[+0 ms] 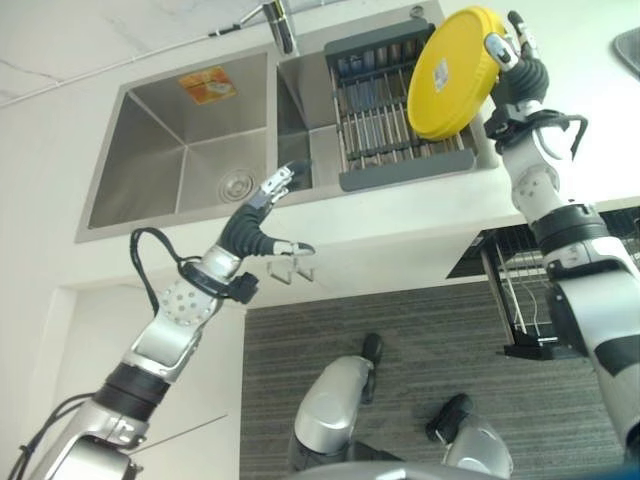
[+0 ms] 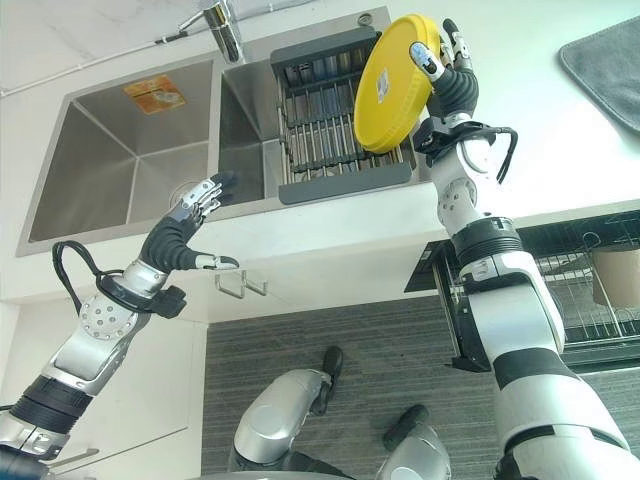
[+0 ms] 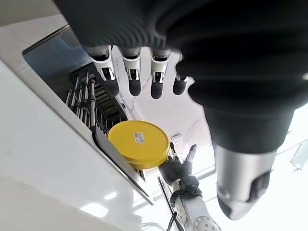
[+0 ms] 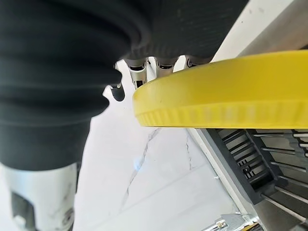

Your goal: Place the dishes in the dishwasher.

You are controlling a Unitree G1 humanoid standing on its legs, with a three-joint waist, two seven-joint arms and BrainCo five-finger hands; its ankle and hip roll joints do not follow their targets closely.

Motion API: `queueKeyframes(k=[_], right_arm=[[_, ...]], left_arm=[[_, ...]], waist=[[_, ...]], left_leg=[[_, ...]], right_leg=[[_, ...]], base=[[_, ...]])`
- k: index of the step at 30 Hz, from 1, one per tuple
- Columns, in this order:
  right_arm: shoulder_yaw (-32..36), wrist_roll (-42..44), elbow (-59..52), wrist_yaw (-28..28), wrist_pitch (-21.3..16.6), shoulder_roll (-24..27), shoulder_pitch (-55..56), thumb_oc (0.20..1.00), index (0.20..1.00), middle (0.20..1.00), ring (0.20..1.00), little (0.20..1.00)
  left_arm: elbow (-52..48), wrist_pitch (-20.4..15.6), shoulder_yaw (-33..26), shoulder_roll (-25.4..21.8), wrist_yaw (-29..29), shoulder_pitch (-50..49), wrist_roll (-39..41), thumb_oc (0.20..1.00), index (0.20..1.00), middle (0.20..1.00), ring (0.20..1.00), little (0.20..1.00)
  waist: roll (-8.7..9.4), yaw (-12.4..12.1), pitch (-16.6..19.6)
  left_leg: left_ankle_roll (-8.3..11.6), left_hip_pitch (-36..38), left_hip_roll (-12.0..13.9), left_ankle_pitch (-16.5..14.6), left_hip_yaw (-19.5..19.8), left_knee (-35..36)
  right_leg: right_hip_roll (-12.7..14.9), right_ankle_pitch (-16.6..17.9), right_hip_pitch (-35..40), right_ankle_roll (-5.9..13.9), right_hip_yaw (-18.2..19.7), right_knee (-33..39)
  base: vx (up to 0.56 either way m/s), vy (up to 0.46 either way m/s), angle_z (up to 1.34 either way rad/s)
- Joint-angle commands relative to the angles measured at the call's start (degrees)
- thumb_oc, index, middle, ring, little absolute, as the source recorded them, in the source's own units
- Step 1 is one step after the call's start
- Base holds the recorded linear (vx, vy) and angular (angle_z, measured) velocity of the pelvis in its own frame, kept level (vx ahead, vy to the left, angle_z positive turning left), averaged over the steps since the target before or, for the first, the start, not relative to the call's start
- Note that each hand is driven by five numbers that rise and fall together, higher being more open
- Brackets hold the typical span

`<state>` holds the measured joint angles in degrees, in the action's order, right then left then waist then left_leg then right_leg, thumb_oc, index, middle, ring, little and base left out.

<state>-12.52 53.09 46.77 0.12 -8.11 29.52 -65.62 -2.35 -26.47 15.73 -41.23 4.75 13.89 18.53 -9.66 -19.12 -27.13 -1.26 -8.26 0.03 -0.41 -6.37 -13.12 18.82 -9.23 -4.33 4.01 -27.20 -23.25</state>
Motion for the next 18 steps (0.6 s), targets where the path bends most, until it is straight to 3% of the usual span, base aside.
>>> queueKeyframes(k=[1, 10, 18], right_arm=[[2.0, 3.8, -1.3, 0.8, -3.0, 0.6, -2.6, 1.0, 1.0, 1.0, 1.0, 1.0], [3.5, 12.1, -1.2, 0.2, -1.7, -2.2, -1.4, 1.0, 1.0, 1.0, 1.0, 1.0], [3.3, 13.3, -0.2, 1.2, -1.1, -3.9, -0.2, 1.0, 1.0, 1.0, 1.0, 1.0]], left_arm=[[-5.3, -2.3, -0.9, 0.8, -0.8, -1.6, -1.0, 1.0, 1.0, 1.0, 1.0, 1.0], [-5.0, -2.8, -0.9, 1.3, -0.8, -1.7, -1.5, 1.0, 1.0, 1.0, 1.0, 1.0], [-4.5, -3.5, -0.2, 1.8, -1.6, -1.4, -2.1, 1.0, 1.0, 1.0, 1.0, 1.0]], waist=[[0.93, -1.3, 2.6], [0.5, -1.3, 2.2], [-0.03, -1.1, 1.7]], left_leg=[[-0.41, 1.6, -1.1, 0.8, 0.3, 5.7], [-0.6, 1.3, -1.4, 0.9, 0.4, 5.6], [-0.57, 0.9, -1.3, 1.3, 0.2, 5.6]], right_leg=[[4.1, -0.1, 1.6, 0.9, 0.1, -8.3], [4.4, 0.1, 1.0, 0.86, 0.5, -8.7], [4.5, 0.2, 0.4, 0.73, 0.7, -8.8]], base=[[0.0, 0.0, 0.0], [0.0, 0.0, 0.0], [-0.01, 0.003, -0.02]])
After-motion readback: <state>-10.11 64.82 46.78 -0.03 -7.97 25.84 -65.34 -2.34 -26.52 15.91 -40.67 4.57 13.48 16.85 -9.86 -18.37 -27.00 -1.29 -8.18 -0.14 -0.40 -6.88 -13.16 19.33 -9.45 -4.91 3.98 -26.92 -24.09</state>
